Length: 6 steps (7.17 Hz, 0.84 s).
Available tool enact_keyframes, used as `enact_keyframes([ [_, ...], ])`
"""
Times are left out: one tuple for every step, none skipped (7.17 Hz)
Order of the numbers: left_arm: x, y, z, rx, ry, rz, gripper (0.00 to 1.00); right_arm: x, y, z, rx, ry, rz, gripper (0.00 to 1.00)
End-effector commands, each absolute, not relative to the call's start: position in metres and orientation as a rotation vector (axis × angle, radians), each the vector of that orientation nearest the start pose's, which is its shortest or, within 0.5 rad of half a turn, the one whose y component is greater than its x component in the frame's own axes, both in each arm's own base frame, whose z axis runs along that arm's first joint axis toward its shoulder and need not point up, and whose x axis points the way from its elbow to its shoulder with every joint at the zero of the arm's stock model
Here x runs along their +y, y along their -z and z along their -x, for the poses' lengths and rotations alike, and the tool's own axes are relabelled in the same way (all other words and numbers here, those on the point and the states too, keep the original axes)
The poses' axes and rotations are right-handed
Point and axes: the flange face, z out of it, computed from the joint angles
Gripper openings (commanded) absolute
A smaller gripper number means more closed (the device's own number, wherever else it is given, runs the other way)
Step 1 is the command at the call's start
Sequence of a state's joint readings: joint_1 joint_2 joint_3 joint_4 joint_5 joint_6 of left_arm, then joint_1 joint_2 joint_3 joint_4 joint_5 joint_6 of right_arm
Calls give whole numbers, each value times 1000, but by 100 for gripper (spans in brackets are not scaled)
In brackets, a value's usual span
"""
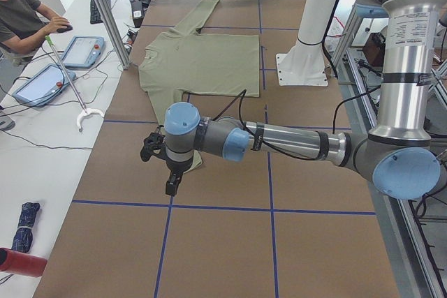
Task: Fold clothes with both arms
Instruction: 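Move the right gripper toward the cuff of the sleeve nearest it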
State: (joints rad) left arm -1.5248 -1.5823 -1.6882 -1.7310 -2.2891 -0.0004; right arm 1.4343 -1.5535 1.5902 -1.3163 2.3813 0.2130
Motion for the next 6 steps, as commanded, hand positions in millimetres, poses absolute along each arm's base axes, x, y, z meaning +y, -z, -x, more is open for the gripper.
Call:
enact_keyframes([
  [-511,-570,28,807,-203,-303,100,-537,-656,22,-847,95,-201,100],
  [-518,-557,22,869,-240,-356,100,-566,-675,37,-853,103,-165,100],
  [-515,-563,23,866,-245,-374,100,-578,-669,65,-852,147,-158,100],
  [-518,-569,24,849,-246,-374,100,-578,-666,82,-852,178,-151,100],
  [-520,-575,23,838,-241,-363,100,-575,-676,89,-845,181,-130,100],
  [-520,-578,24,838,-237,-359,100,-572,-692,90,-829,175,-105,100],
])
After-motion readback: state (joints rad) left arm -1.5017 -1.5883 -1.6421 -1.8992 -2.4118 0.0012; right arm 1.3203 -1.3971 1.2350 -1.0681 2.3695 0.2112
